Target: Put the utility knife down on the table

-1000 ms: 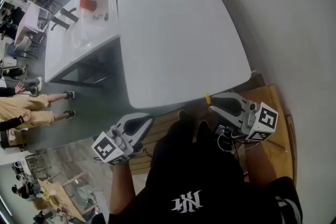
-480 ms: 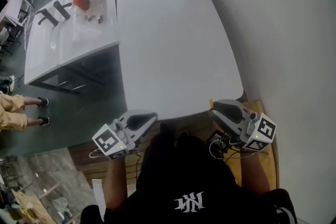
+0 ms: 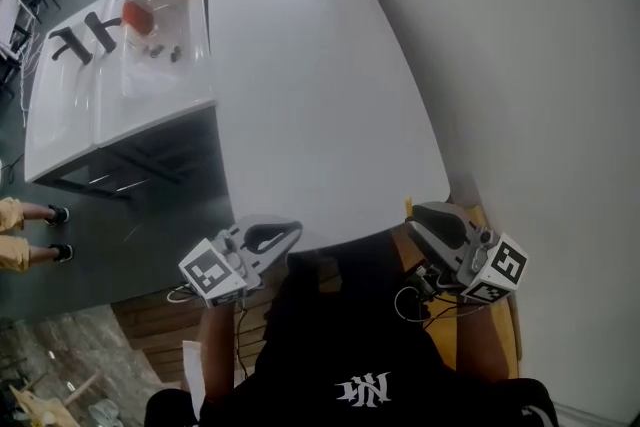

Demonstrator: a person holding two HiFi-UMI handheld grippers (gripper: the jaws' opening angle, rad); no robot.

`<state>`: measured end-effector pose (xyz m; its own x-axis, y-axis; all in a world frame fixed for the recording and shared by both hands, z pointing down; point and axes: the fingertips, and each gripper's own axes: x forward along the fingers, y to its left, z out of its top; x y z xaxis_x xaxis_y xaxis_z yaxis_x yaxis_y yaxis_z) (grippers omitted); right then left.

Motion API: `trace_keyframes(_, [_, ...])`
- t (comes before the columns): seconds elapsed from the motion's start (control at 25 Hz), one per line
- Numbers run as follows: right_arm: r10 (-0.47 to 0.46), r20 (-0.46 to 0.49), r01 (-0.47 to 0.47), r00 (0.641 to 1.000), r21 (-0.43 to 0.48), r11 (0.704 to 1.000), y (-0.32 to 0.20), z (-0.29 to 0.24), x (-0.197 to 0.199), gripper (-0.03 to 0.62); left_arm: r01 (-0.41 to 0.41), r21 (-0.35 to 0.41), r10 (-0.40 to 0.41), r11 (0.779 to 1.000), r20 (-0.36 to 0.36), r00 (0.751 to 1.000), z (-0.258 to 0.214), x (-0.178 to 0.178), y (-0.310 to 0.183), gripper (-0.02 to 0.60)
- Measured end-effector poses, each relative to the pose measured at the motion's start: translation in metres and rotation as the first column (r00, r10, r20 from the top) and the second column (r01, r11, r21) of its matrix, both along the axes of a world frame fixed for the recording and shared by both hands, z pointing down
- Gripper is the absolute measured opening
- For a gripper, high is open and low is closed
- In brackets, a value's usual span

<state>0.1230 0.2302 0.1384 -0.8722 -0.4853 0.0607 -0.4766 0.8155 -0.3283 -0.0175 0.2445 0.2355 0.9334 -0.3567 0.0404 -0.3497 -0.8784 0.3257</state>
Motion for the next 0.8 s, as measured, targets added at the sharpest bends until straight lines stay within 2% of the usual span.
trace_keyframes(0.16, [-0.012,-0.042,0.014,0.999,0.035,0.999,-0.022,-0.002,-0.01,0.052,-0.009,0.003,0.009,1.0,-0.005,1.0,-0.001,0.003,-0.014,0.006])
trace_keyframes(0.32, [-0.029,-0.046,0.031,0.998,0.04,0.999,-0.056,0.007,-0.014,0.052,0.016,-0.016,-0.016,1.0,-0.001,1.0,0.005,0.003,-0.036,0.006])
trace_keyframes(0.56, [-0.037,-0.05,0.038,0.998,0.018,0.999,-0.138,0.039,-0.015,0.052,0.081,-0.043,-0.08,0.996,0.015,0.997,0.023,0.0,-0.092,0.006])
trace_keyframes(0.8, [-0.065,-0.139,0.067,0.988,0.009,0.998,-0.218,0.086,-0.016,0.052,0.097,-0.085,-0.092,0.992,0.061,0.994,0.054,0.006,-0.144,0.006])
